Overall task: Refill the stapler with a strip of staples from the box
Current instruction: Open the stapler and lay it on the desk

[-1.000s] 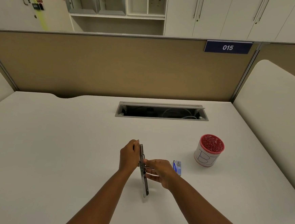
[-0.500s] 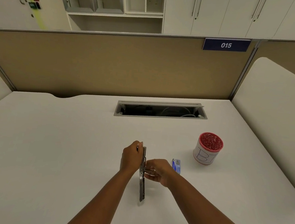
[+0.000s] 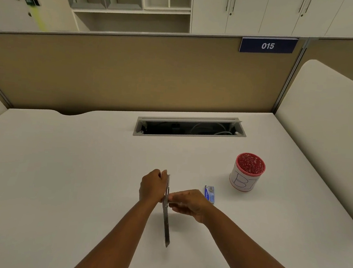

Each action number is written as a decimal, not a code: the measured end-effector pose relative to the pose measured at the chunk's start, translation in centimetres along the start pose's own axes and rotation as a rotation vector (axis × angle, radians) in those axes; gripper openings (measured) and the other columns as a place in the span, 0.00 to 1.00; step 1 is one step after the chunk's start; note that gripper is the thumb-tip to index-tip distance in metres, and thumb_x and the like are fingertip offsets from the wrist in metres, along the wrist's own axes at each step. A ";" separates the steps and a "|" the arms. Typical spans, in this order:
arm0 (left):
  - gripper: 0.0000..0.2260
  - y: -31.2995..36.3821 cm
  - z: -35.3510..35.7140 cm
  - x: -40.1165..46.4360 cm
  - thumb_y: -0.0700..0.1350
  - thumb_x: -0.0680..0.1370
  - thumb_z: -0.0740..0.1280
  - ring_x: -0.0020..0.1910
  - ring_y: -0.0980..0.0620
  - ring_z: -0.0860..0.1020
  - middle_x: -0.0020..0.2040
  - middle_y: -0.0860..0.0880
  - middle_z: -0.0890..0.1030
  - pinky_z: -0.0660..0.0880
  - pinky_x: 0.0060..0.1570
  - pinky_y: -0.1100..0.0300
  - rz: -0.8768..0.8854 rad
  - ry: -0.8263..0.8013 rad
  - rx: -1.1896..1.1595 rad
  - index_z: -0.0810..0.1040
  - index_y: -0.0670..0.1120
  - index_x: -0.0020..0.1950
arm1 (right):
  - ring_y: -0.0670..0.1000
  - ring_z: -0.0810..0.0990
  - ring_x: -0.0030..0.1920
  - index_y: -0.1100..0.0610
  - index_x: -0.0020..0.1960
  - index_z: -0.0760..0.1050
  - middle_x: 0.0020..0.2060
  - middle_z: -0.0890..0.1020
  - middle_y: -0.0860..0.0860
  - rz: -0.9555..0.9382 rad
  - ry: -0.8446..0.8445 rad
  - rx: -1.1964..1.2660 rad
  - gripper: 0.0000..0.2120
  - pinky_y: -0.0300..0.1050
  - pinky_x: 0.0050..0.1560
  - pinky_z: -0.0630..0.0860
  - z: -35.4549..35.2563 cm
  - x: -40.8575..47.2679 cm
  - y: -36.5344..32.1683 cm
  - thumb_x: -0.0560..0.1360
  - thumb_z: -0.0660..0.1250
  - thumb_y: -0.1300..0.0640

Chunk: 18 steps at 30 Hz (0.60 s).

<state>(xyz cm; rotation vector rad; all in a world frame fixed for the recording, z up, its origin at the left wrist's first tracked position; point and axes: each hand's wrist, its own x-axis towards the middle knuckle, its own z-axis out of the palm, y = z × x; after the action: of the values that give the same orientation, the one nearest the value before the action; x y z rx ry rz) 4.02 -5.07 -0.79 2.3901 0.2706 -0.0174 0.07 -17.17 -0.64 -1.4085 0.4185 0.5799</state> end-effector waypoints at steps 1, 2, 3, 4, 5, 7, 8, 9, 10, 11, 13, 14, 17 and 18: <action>0.16 0.1 0.0 0.0 0.50 0.80 0.55 0.37 0.47 0.74 0.29 0.52 0.70 0.70 0.39 0.57 -0.004 -0.006 -0.013 0.68 0.45 0.34 | 0.48 0.83 0.32 0.61 0.39 0.82 0.36 0.83 0.55 -0.009 0.015 -0.013 0.01 0.35 0.31 0.81 0.0 0.0 0.0 0.69 0.71 0.64; 0.16 0.1 0.0 -0.1 0.50 0.80 0.55 0.36 0.47 0.74 0.29 0.52 0.70 0.70 0.39 0.58 -0.012 -0.011 -0.030 0.68 0.45 0.35 | 0.48 0.83 0.30 0.60 0.37 0.82 0.35 0.83 0.54 -0.015 0.031 -0.013 0.03 0.35 0.29 0.80 0.0 0.1 0.1 0.69 0.72 0.64; 0.17 0.1 0.0 -0.1 0.49 0.80 0.54 0.35 0.48 0.74 0.29 0.52 0.70 0.70 0.39 0.58 -0.021 -0.016 -0.044 0.68 0.45 0.34 | 0.48 0.83 0.29 0.60 0.36 0.82 0.34 0.83 0.54 -0.014 0.049 0.000 0.03 0.36 0.29 0.80 -0.1 0.2 0.1 0.69 0.72 0.64; 0.17 0.0 -0.1 -0.1 0.49 0.80 0.54 0.32 0.49 0.74 0.29 0.51 0.71 0.71 0.38 0.57 -0.035 -0.028 -0.062 0.67 0.46 0.33 | 0.48 0.83 0.29 0.60 0.36 0.81 0.33 0.83 0.55 -0.010 0.069 0.028 0.03 0.36 0.29 0.80 -0.2 0.2 0.1 0.69 0.71 0.64; 0.17 -0.2 -0.2 -0.1 0.49 0.80 0.54 0.29 0.50 0.74 0.30 0.50 0.72 0.73 0.36 0.57 -0.058 -0.047 -0.101 0.67 0.45 0.33 | 0.48 0.83 0.29 0.61 0.37 0.81 0.33 0.83 0.55 -0.009 0.094 0.070 0.02 0.36 0.29 0.81 -0.3 0.2 0.1 0.69 0.71 0.64; 0.16 -0.6 -0.4 -0.1 0.49 0.80 0.54 0.26 0.49 0.76 0.30 0.47 0.74 0.76 0.28 0.59 -0.124 -0.094 -0.245 0.68 0.43 0.35 | 0.49 0.82 0.32 0.63 0.40 0.81 0.33 0.83 0.55 -0.048 0.157 0.175 0.01 0.36 0.30 0.81 -1.1 0.4 0.2 0.69 0.71 0.64; 0.16 -0.8 -0.5 -0.1 0.48 0.80 0.54 0.25 0.49 0.76 0.31 0.46 0.75 0.77 0.25 0.59 -0.157 -0.105 -0.316 0.69 0.43 0.35 | 0.50 0.81 0.33 0.65 0.41 0.81 0.33 0.83 0.55 -0.097 0.197 0.180 0.03 0.35 0.30 0.80 -1.5 0.6 0.4 0.69 0.71 0.65; 0.16 -1.1 -0.7 -0.1 0.48 0.80 0.54 0.25 0.49 0.77 0.32 0.46 0.75 0.77 0.22 0.61 -0.186 -0.107 -0.370 0.69 0.44 0.35 | 0.50 0.81 0.33 0.66 0.42 0.81 0.34 0.83 0.56 -0.159 0.247 0.105 0.04 0.33 0.32 0.80 -2.1 0.7 0.7 0.69 0.70 0.65; 0.16 -1.4 -0.8 -0.1 0.48 0.80 0.54 0.25 0.49 0.77 0.33 0.46 0.75 0.77 0.20 0.62 -0.212 -0.104 -0.408 0.69 0.45 0.35 | 0.49 0.80 0.33 0.65 0.43 0.82 0.35 0.84 0.56 -0.217 0.301 -0.045 0.04 0.30 0.33 0.79 -2.7 0.8 1.1 0.69 0.70 0.65; 0.16 -1.6 -0.9 -0.1 0.48 0.81 0.54 0.26 0.49 0.77 0.34 0.45 0.75 0.76 0.19 0.62 -0.234 -0.101 -0.436 0.70 0.45 0.36 | 0.47 0.79 0.33 0.64 0.43 0.82 0.38 0.85 0.57 -0.258 0.344 -0.230 0.04 0.28 0.35 0.78 -3.2 0.9 1.6 0.69 0.70 0.65; 0.15 -2.0 -0.9 0.0 0.48 0.81 0.54 0.28 0.48 0.77 0.38 0.42 0.75 0.76 0.18 0.62 -0.273 -0.099 -0.482 0.70 0.44 0.38 | 0.46 0.79 0.36 0.62 0.44 0.83 0.43 0.86 0.57 -0.294 0.364 -0.546 0.05 0.32 0.42 0.77 -3.7 1.0 2.5 0.69 0.71 0.64; 0.15 -2.2 -0.9 0.0 0.48 0.81 0.54 0.30 0.47 0.77 0.39 0.41 0.75 0.77 0.19 0.62 -0.295 -0.102 -0.512 0.71 0.44 0.38 | 0.47 0.80 0.38 0.61 0.45 0.82 0.44 0.86 0.56 -0.300 0.351 -0.633 0.05 0.36 0.45 0.77 -3.8 1.1 2.9 0.69 0.71 0.63; 0.15 -2.3 -0.8 0.1 0.48 0.81 0.53 0.31 0.47 0.78 0.36 0.43 0.77 0.77 0.23 0.58 -0.372 -0.121 -0.633 0.71 0.44 0.38 | 0.50 0.81 0.46 0.59 0.48 0.81 0.48 0.85 0.56 -0.329 0.333 -0.733 0.07 0.37 0.49 0.74 -3.6 1.1 3.3 0.70 0.70 0.63; 0.15 -2.4 -0.8 0.1 0.48 0.81 0.53 0.31 0.47 0.78 0.35 0.43 0.78 0.77 0.24 0.58 -0.390 -0.124 -0.661 0.72 0.44 0.39 | 0.50 0.81 0.47 0.59 0.49 0.81 0.49 0.85 0.55 -0.334 0.318 -0.763 0.08 0.35 0.49 0.72 -3.6 1.2 3.2 0.71 0.69 0.63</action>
<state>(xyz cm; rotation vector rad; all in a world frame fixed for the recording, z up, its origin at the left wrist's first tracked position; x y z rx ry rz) 3.58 -2.78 -1.77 1.6477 0.5792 -0.2208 -0.71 -20.39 -4.32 -2.2660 0.2001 0.2348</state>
